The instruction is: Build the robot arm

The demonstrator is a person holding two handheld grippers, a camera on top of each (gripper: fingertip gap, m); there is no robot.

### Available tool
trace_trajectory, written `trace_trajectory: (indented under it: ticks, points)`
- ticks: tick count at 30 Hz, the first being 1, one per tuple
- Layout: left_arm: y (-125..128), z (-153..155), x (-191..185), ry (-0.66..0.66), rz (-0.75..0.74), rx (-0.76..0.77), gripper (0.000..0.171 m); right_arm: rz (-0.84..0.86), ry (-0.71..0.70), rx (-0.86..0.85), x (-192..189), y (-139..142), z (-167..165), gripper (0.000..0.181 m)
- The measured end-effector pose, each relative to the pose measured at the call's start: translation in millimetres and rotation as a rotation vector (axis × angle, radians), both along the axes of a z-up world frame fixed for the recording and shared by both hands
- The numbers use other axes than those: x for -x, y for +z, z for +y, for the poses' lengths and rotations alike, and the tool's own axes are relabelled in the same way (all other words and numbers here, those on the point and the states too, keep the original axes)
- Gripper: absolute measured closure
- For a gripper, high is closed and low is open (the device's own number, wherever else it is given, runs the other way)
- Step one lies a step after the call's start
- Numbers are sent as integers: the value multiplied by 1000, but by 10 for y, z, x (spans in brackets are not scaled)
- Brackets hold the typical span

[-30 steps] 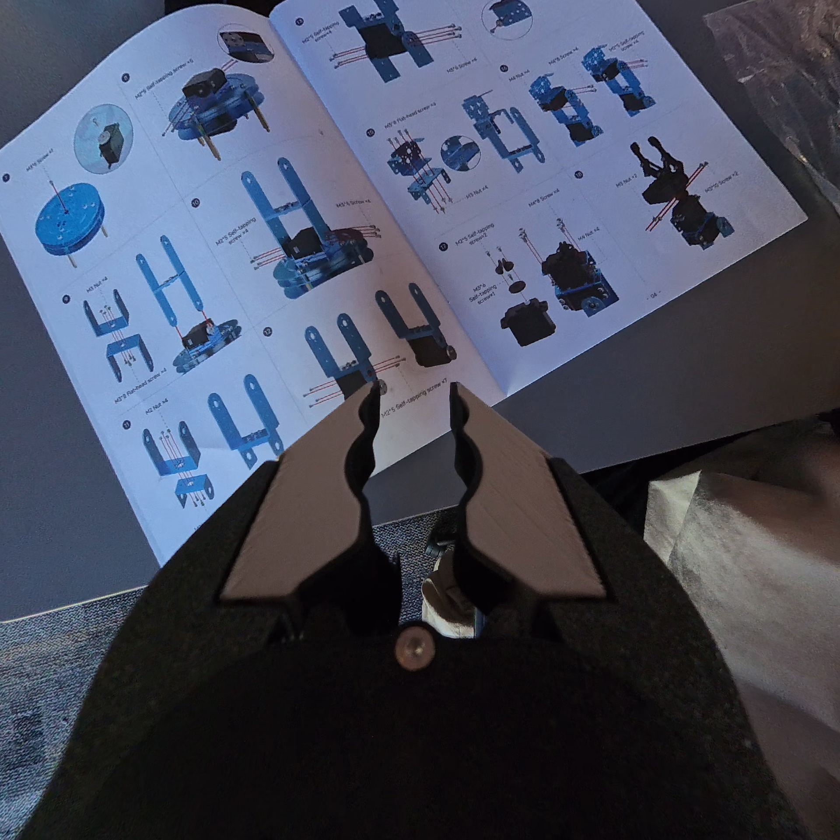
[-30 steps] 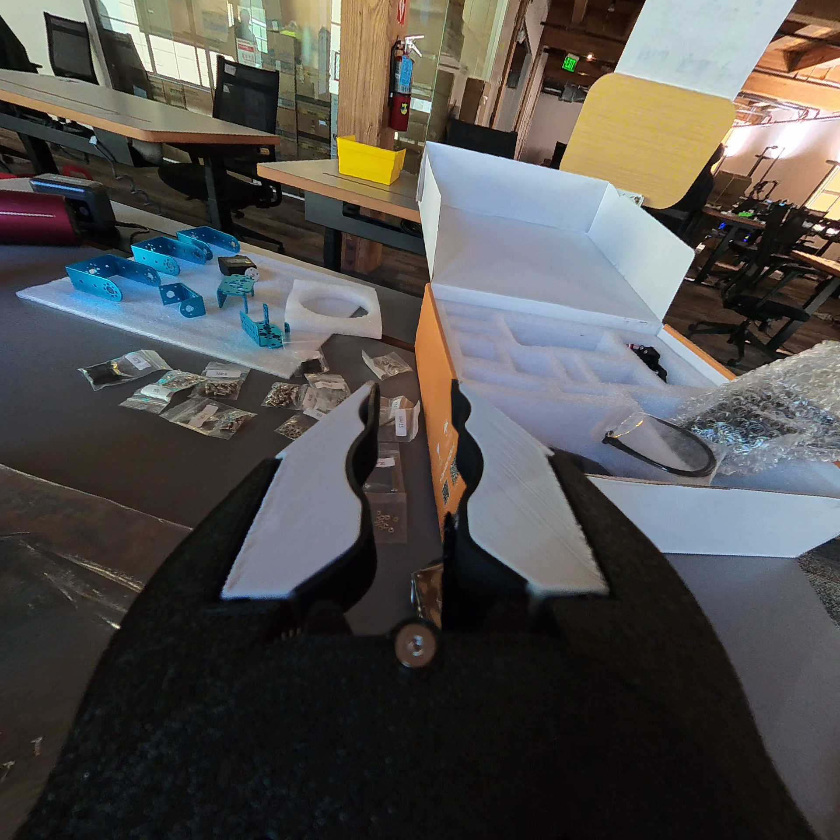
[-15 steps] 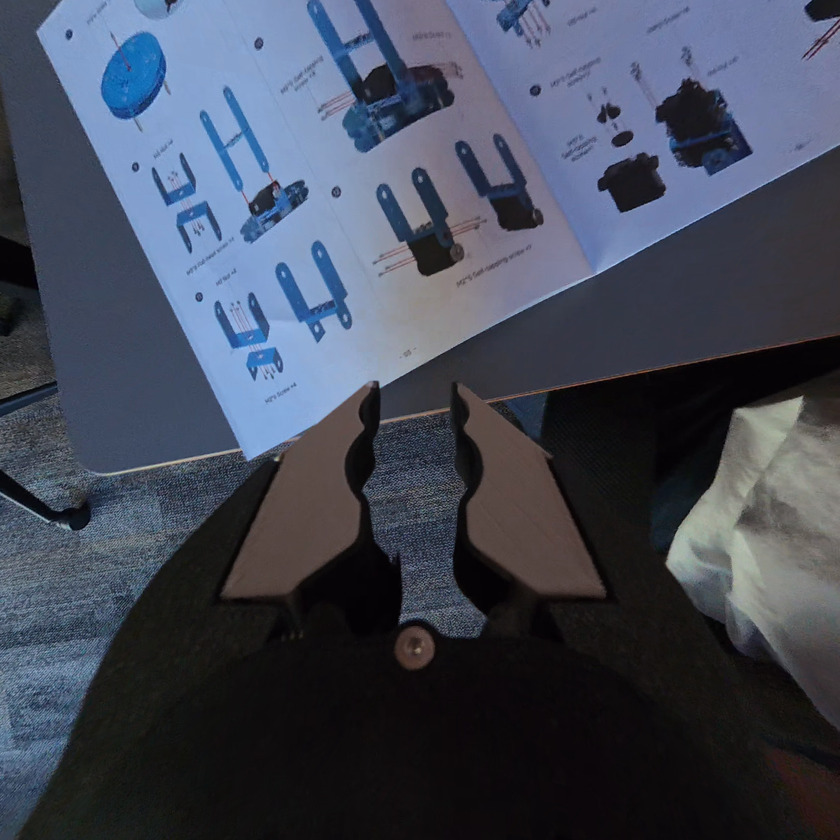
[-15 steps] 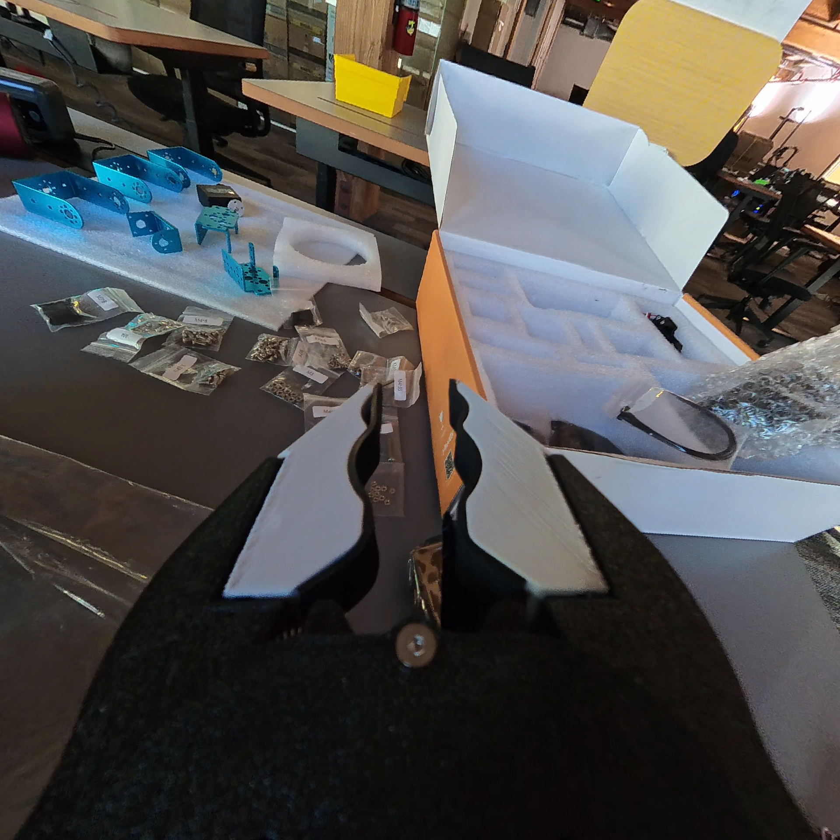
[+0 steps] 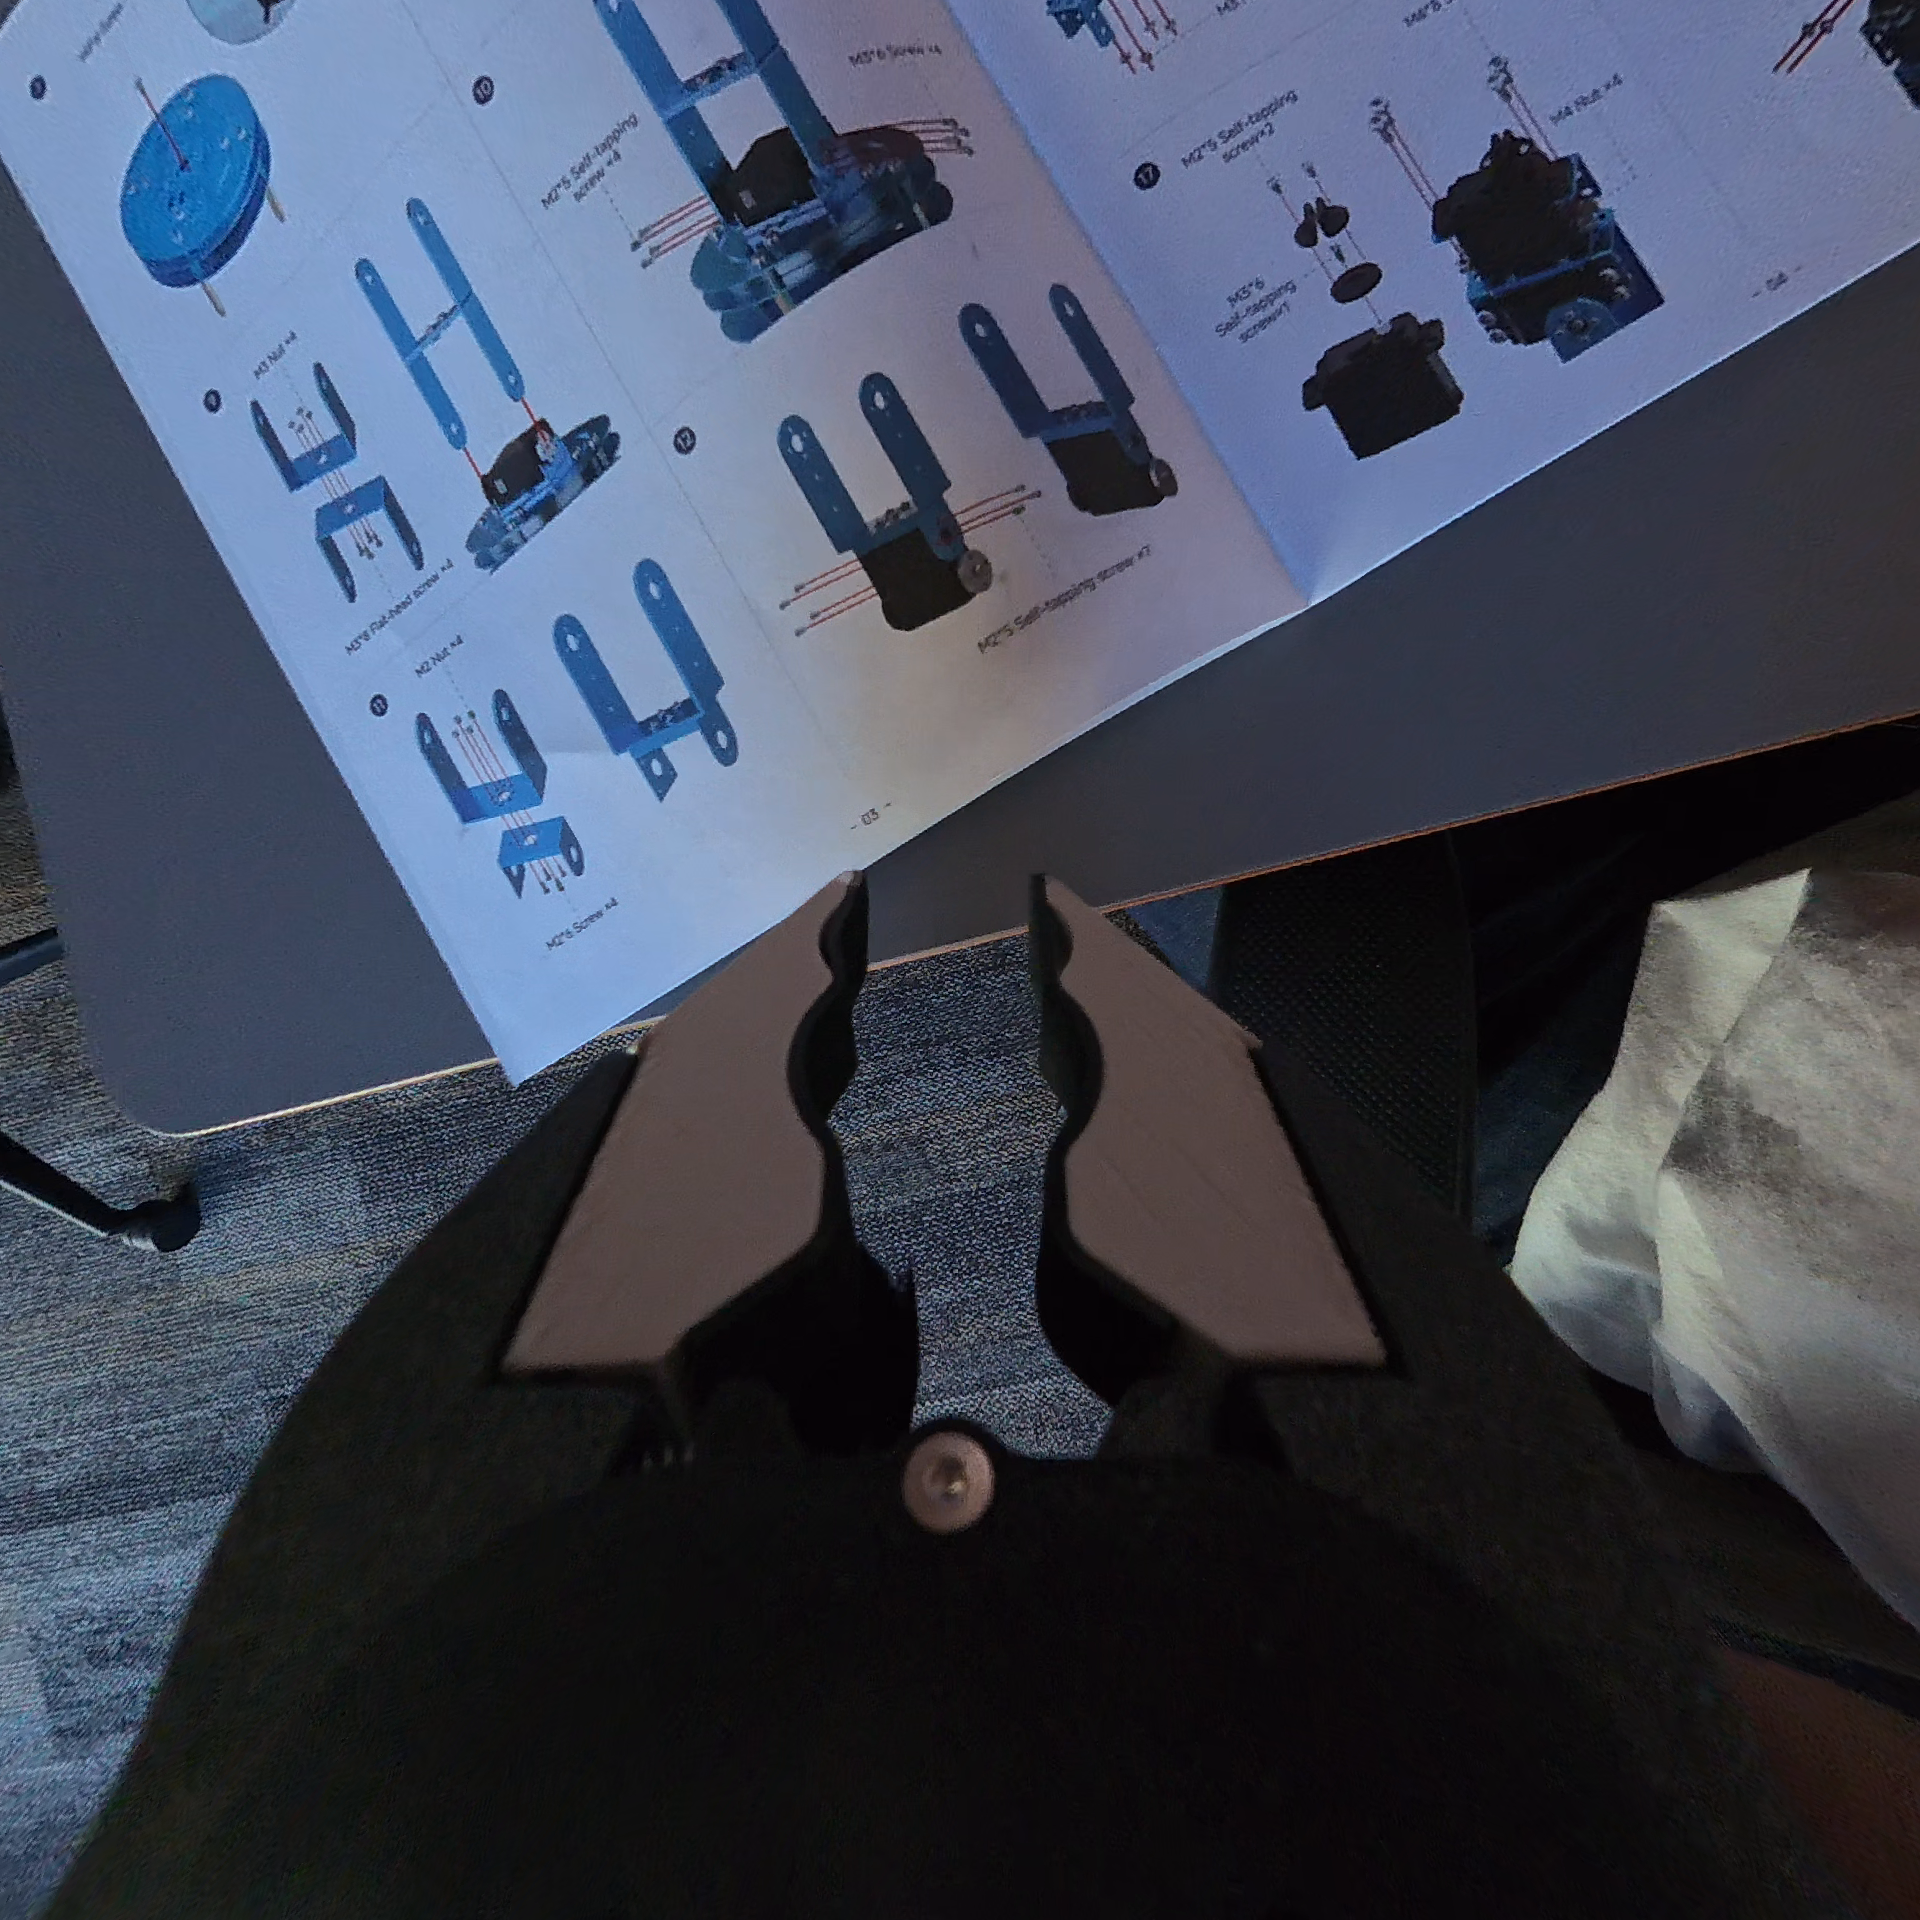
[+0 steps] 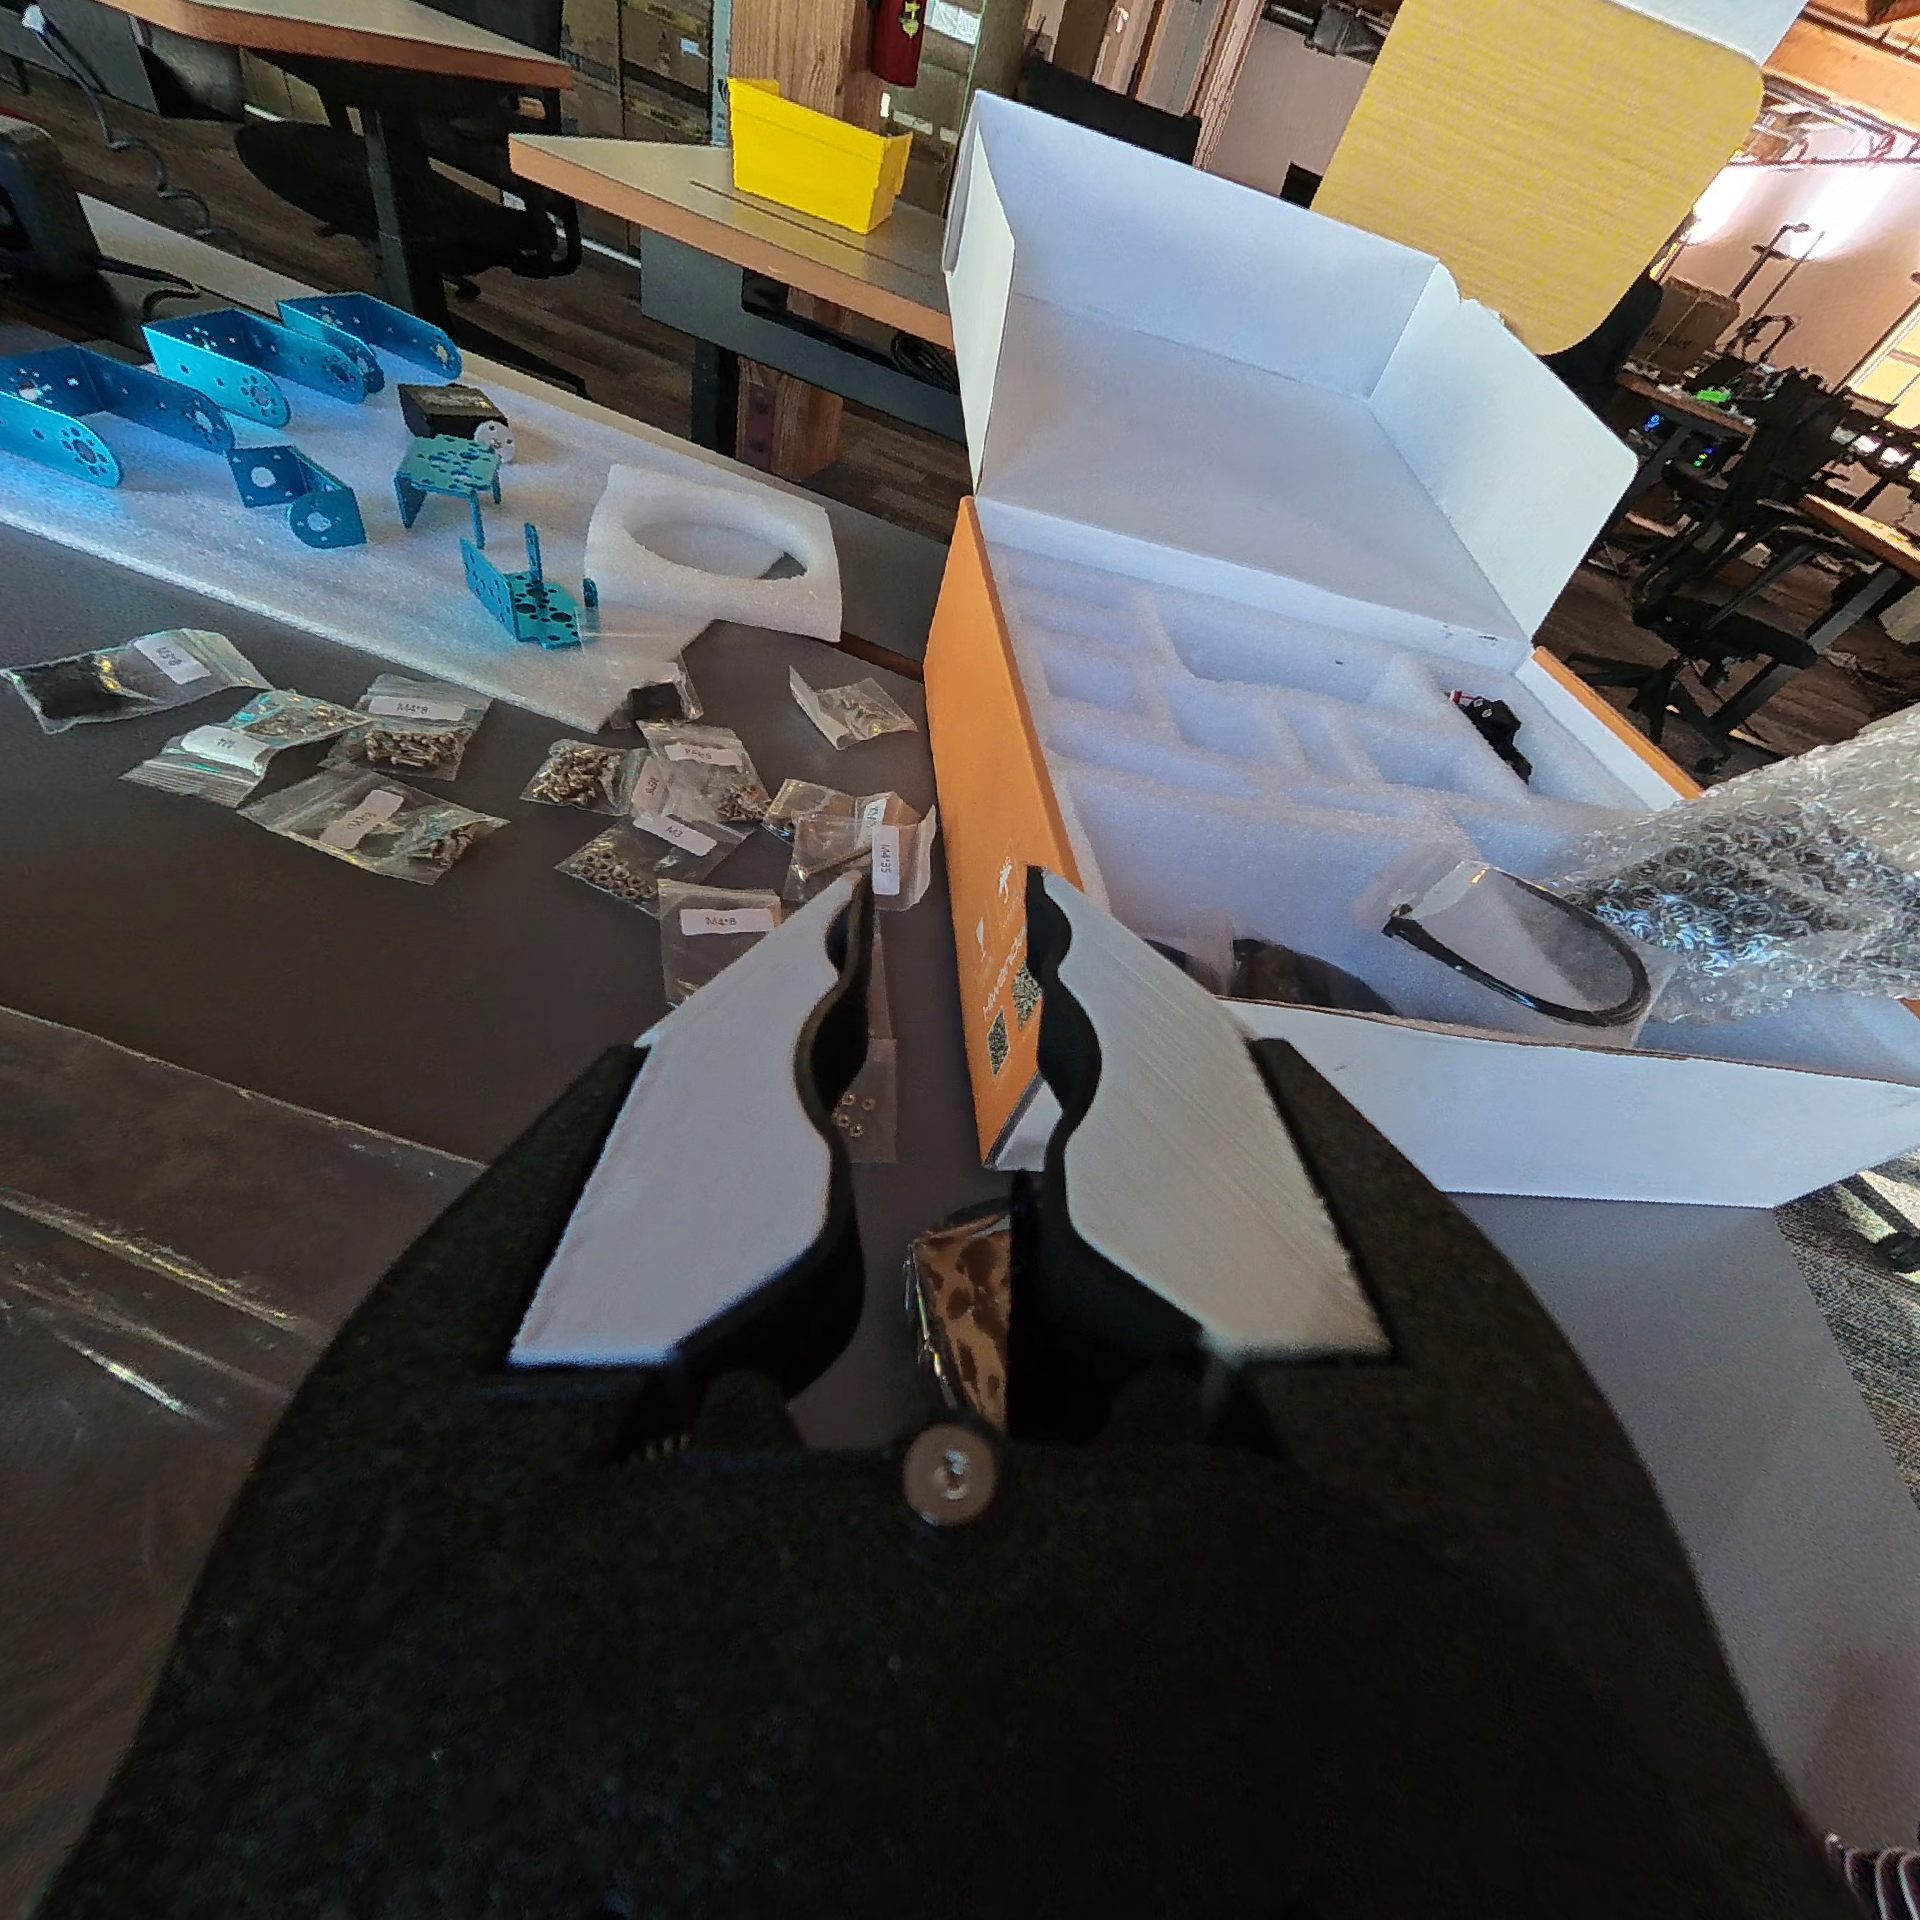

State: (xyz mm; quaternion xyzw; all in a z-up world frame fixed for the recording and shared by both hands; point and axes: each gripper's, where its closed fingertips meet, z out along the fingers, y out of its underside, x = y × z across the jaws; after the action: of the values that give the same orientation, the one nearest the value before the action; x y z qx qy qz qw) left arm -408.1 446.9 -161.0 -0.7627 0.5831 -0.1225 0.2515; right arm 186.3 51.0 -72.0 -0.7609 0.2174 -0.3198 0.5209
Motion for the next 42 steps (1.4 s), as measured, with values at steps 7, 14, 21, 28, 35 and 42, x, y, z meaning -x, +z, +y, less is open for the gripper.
trace_trajectory:
  ticks: [7, 14, 21, 28, 35, 42]
  points:
    - [22, -38, -50, -22, -8, -6, 142, 1, -1, 13, -2, -16, -2, 154]
    - [3, -56, -71, -32, -1, -4, 142, -10, -3, 51, 0, -55, 7, 154]
    - [8, -67, -83, -38, -1, -8, 142, -15, -4, 86, 1, -105, 26, 154]
    - [39, -53, -104, -37, -13, -20, 141, -17, -11, 94, -7, -115, 19, 154]
    - [28, -80, -126, -52, -6, -24, 141, -18, -12, 100, -10, -122, 15, 154]
    - [30, -92, -141, -58, -3, -28, 141, -13, -16, 109, -22, -144, 7, 154]
